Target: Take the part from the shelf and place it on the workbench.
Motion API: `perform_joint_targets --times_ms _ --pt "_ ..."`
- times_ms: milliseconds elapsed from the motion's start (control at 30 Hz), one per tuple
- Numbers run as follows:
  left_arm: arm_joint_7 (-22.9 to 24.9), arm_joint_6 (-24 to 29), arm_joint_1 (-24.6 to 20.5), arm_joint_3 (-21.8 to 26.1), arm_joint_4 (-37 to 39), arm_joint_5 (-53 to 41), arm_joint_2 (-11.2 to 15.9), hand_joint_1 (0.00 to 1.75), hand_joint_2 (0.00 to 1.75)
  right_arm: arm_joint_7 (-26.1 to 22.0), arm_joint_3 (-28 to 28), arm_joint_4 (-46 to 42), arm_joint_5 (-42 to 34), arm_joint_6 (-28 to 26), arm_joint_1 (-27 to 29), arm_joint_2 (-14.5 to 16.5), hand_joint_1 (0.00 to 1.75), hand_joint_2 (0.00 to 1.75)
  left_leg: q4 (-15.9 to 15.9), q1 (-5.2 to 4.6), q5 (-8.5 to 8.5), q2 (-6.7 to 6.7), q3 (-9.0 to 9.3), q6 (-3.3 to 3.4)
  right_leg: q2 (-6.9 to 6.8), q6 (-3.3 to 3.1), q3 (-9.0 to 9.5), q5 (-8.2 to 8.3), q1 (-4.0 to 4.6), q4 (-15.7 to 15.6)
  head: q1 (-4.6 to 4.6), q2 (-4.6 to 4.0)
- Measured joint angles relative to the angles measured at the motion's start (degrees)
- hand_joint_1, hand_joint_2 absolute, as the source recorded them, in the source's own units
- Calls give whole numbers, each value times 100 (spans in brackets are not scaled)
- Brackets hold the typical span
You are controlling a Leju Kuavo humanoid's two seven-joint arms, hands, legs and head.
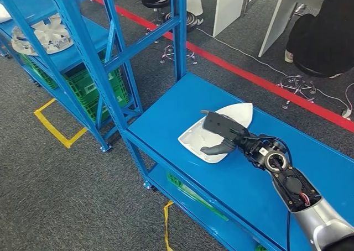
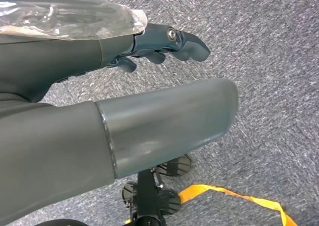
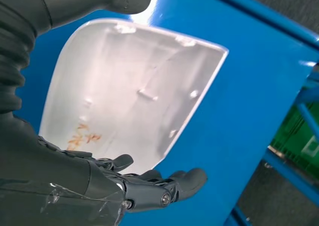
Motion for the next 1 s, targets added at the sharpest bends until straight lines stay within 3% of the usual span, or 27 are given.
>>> perform_joint_targets --times_ms 600,1000 --pt "23 -2 -17 -3 0 32 -4 0 0 39 232 -101 -180 237 -142 -111 0 175 2 0 0 0 1 0 1 0 -1 0 -1 0 -4 0" --pt "11 32 -2 -3 0 105 -4 0 0 597 516 -390 663 -157 198 -131 0 175 0 0 -1 1 1 -1 1 0 0 -1 0 0 -2 0"
